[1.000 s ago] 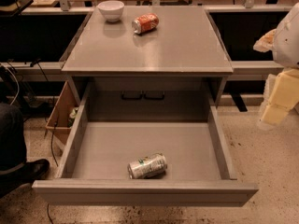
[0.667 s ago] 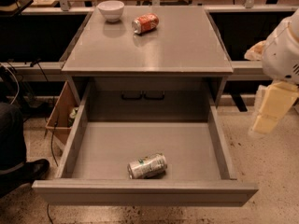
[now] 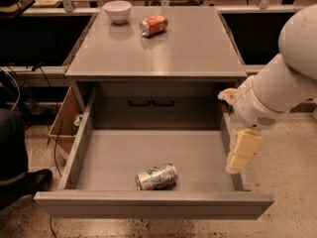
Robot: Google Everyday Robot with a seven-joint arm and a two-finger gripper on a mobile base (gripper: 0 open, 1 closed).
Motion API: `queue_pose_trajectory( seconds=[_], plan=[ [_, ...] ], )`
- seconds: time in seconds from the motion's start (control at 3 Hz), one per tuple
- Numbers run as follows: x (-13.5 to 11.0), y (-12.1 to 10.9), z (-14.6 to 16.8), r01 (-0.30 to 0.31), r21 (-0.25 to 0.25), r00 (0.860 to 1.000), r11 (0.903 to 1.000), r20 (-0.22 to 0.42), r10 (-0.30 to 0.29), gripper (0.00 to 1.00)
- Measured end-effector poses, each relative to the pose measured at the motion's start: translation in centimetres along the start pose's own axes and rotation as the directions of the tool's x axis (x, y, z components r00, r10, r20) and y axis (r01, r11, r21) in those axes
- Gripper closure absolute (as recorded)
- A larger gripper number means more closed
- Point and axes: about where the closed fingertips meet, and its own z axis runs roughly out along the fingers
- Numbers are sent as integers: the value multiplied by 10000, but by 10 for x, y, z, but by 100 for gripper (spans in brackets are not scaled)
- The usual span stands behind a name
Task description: Pick 7up can from top drawer and place on counter
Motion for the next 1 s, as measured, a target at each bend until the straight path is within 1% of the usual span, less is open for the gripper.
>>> queue_pose_trajectory(
  seconds=[0.33, 0.67, 1.0],
  plan=[
    [-6, 2, 46, 273, -345, 9983, 9990, 526, -255, 0],
    [-24, 0, 96, 403, -650, 9918, 9971, 1238, -320, 0],
    [-24, 0, 97, 403, -650, 9918, 9971, 1239, -320, 0]
  ],
)
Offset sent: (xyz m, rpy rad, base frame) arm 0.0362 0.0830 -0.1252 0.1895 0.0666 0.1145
